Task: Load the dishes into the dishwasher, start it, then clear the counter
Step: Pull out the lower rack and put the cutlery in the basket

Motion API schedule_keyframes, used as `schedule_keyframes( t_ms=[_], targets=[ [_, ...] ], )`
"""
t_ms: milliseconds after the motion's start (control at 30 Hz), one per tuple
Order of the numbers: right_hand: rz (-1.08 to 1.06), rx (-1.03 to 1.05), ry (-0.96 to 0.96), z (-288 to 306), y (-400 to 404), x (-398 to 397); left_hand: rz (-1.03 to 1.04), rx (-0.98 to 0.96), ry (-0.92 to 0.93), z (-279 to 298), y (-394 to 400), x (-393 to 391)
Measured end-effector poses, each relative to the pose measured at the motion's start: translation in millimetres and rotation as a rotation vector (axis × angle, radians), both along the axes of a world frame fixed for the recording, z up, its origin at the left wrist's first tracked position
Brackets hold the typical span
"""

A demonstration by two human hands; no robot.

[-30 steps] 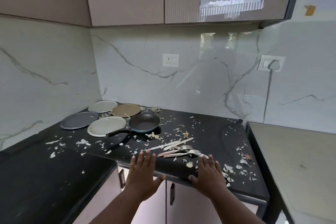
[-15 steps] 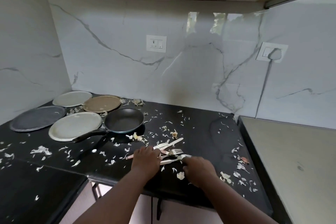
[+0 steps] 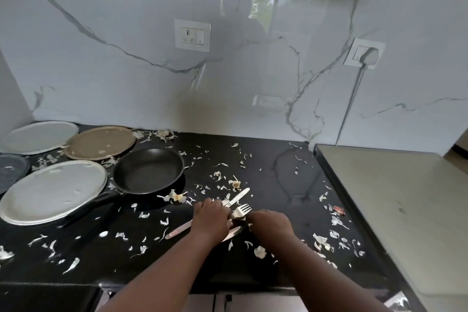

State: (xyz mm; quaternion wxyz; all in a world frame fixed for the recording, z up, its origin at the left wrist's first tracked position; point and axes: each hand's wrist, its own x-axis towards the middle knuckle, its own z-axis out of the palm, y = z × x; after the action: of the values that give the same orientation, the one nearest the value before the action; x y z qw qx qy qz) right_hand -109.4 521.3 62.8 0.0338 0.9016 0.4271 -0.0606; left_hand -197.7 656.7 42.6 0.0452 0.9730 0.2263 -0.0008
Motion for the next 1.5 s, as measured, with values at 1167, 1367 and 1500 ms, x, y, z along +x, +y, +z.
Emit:
schedule_keyframes(
  t_ms=[1167,1367,1500],
  targets=[
    [-1.295,1.841,0.446,27.3,-329.3,-17.0,-0.415,-1.050,-0.417,47.6,-310.5,59.9],
    [-1.394,1.821,0.498,-5.9,-467.9,-33.0,-0.457,-1.001,-0.250,16.3,-441.1,63.3],
    [-1.555,1.819,0.523,-48.1,-562.9,-55.8,-0.468,-0.965,-0.070,-27.7,-543.1,57.8]
  ],
)
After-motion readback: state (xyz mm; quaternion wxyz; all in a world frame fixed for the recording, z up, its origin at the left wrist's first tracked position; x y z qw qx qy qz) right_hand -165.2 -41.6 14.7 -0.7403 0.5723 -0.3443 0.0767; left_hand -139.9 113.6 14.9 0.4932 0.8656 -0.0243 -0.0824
